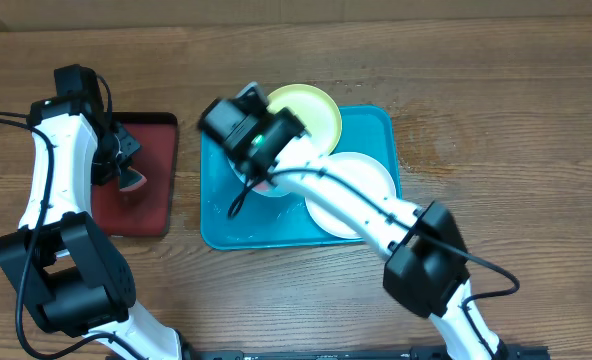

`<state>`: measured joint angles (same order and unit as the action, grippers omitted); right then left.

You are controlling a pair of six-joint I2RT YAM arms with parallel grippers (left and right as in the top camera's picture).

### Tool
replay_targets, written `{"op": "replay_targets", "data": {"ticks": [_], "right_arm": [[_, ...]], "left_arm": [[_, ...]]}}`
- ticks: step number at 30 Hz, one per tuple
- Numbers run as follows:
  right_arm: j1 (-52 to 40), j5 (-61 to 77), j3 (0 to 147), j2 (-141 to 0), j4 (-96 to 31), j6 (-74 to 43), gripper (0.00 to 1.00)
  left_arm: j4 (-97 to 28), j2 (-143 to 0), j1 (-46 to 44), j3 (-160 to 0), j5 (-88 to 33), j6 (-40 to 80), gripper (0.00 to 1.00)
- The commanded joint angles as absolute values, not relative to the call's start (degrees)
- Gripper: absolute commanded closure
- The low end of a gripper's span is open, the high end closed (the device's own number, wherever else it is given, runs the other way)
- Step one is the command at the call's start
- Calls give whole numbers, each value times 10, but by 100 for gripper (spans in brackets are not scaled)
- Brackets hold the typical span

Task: Clean dirty plates on tray and stack at the side
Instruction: 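Lift the light blue plate with the right gripper toward the right side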

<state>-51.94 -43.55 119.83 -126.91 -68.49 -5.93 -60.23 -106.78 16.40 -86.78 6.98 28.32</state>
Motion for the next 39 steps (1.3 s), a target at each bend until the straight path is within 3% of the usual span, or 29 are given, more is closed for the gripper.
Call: {"op": "replay_targets", "data": {"ticks": [1,13,23,26,29,31,34,39], "right_arm": [[-550,-571,1216,-1253,-681,-30,96],[-589,-649,1216,-1253,-667,43,96],[-589,-674,1216,-1253,-663,73,96],[-587,-566,1216,-1253,-663,48,96],[-561,-310,1204,-1253,-663,74,96],[-539,-303,1206,-1252,-668,43,96],[-496,-352,1244,-1236,-682,-107,96],[-363,-140,1324,-1220,-730,-121,96]], "left_arm": [[-598,-1056,169,-863,64,267,96],[-462,-1058,169,-783,65,257,96],[-465,-1058,196,-777,62,257,96],[-467,-1058,203,-777,58,257,96],[-469,-1058,204,-777,57,257,95],[-471,-1058,204,-777,55,257,96],[-472,-1058,204,-777,47,257,96],[-475,-1058,204,-777,43,255,96]]}}
